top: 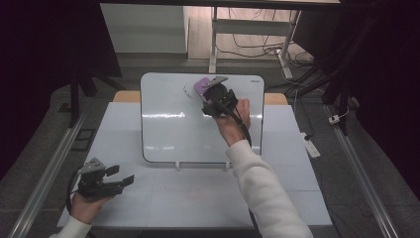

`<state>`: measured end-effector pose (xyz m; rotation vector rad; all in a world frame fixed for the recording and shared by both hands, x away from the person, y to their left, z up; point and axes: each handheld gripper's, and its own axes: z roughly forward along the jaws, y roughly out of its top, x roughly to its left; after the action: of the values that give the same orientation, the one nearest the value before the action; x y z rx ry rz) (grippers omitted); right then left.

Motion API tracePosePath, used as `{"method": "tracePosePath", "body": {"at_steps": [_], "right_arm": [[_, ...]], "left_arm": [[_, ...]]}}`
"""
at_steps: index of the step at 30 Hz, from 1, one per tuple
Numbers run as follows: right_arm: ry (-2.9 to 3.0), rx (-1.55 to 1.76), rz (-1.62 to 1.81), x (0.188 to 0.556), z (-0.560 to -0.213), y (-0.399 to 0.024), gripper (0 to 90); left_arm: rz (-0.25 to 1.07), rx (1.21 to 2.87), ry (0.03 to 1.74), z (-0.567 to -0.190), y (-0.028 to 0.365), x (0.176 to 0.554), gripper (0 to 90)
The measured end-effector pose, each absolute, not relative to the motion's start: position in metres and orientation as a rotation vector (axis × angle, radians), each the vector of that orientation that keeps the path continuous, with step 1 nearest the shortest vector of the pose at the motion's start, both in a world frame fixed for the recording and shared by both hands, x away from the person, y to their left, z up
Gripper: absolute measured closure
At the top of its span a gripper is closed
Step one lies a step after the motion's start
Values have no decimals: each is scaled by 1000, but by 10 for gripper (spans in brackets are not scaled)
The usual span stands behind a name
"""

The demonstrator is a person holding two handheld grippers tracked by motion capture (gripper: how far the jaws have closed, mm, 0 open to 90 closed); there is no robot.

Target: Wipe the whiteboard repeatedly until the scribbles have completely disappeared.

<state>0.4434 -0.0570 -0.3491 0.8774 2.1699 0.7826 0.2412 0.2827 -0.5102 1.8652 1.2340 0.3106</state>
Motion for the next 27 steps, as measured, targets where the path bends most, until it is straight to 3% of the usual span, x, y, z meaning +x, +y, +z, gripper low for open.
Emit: {"method": "tracePosePath", "body": {"at_steps": [5, 12, 23, 27], "right_arm": [[2199, 836, 777, 450, -340, -30, 415], [2336, 702, 738, 427, -368, 5, 415], [2279, 833, 816, 446, -345, -29, 414], [2255, 824, 791, 452, -338, -24, 415]], "left_arm": [[315, 1859, 1236, -510, 285, 241, 235], [318, 1863, 1233, -510, 284, 241, 235], [317, 1865, 1235, -510, 284, 241, 234], [322, 1862, 1235, -510, 284, 241, 234]]}}
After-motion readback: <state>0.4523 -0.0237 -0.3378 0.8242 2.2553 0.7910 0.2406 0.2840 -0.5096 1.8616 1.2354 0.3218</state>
